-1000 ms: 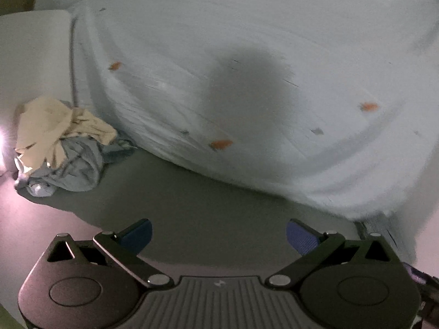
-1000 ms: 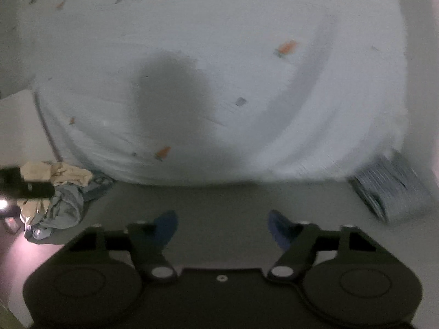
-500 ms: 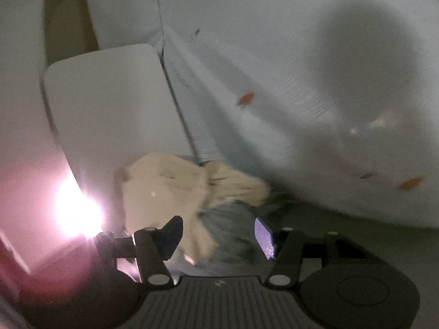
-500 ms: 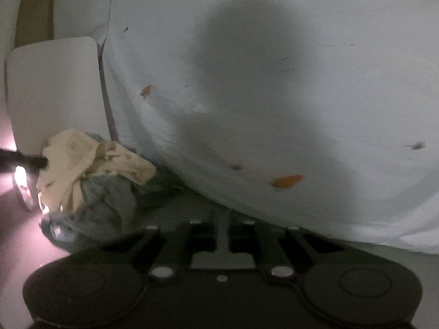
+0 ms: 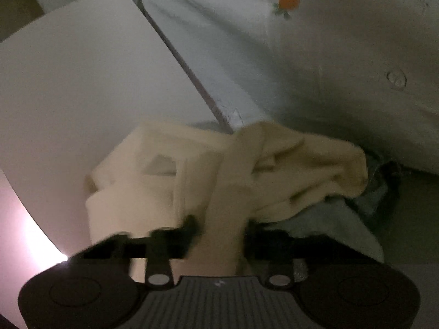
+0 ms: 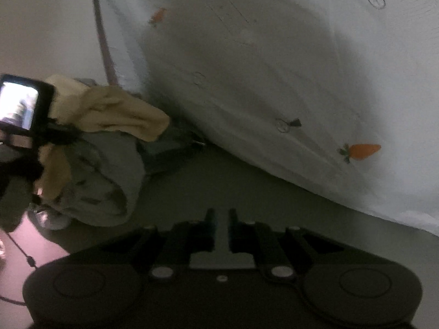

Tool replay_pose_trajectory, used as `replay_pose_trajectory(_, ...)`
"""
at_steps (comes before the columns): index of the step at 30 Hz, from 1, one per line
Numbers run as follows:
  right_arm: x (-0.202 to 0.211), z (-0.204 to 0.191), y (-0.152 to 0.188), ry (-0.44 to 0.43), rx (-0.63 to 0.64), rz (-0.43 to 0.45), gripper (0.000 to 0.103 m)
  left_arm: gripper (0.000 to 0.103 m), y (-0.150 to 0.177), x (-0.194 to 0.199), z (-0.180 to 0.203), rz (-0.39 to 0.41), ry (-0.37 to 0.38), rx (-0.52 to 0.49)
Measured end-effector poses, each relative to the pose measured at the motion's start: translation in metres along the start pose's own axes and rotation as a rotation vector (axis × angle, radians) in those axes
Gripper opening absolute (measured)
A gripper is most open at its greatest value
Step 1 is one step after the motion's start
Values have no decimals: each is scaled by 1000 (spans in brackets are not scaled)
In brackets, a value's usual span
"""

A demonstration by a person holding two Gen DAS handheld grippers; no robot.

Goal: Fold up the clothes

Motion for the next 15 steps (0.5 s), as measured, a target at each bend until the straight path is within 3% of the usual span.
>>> replay_pose_trajectory(3,5,18,0,26,-33,18,8,8,-27,40,-4,96,17,17)
replay_pose_trajectory(9,48,68,-1,33,-137,106,9,7,-125,196,13,429,253,84)
replay_pose_trajectory(12,88,108,3,42,-204,176,9,7,-162,285,48,546,397,100)
replay_pose_trajectory(15,137,160,13,60,-280,252,9,7,-174,369,100,626,506,59)
Point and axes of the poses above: each gripper's, at about its wrist camera, not at the fingertips, and x roughly against the way its jaws point, z to its right, y to its underside, the point moved 10 cm from there along -x, roughly the way its jaws point, and after that the axes turned 12 degrees about -x, right-handed, at the moved point
